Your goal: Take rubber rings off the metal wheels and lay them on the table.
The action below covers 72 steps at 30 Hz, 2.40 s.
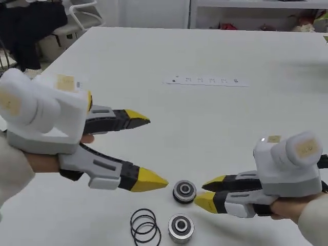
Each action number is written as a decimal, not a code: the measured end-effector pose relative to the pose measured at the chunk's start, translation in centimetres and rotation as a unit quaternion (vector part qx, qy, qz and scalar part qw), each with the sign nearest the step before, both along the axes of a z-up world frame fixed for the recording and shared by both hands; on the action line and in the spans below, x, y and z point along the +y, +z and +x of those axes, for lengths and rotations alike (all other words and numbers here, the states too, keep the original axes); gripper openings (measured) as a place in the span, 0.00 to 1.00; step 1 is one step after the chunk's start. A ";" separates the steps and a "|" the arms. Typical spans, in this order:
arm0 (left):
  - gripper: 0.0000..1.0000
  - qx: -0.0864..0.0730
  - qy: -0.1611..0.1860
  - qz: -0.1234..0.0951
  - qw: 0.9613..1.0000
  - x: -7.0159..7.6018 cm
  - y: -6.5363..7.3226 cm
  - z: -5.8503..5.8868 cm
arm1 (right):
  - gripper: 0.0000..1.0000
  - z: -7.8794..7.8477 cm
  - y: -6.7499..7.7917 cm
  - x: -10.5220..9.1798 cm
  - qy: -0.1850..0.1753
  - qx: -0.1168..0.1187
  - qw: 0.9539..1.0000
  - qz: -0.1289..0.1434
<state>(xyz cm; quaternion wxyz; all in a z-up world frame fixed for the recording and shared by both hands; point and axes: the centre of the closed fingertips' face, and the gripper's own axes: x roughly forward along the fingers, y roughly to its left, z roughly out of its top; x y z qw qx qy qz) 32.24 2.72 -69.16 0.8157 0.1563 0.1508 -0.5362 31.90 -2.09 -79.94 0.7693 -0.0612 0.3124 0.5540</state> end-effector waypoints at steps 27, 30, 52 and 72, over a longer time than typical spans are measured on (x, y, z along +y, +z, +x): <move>0.34 0.045 -0.023 0.018 0.999 -3.9 -7.5 0.6 | 0.19 0.1 -0.7 0.7 0.023 -0.034 0.999 -0.014; 0.31 0.049 -0.023 0.024 0.998 -4.0 -8.1 0.6 | 0.18 0.1 -0.7 0.7 0.023 -0.035 0.999 -0.013; 0.15 0.071 -0.017 0.037 0.997 -3.9 -9.7 0.2 | 0.14 0.1 -0.9 0.8 0.031 -0.036 0.999 -0.012; 0.15 0.074 -0.012 0.031 0.997 -3.9 -9.8 0.2 | 0.01 0.2 -1.0 0.5 0.031 -0.039 0.999 -0.017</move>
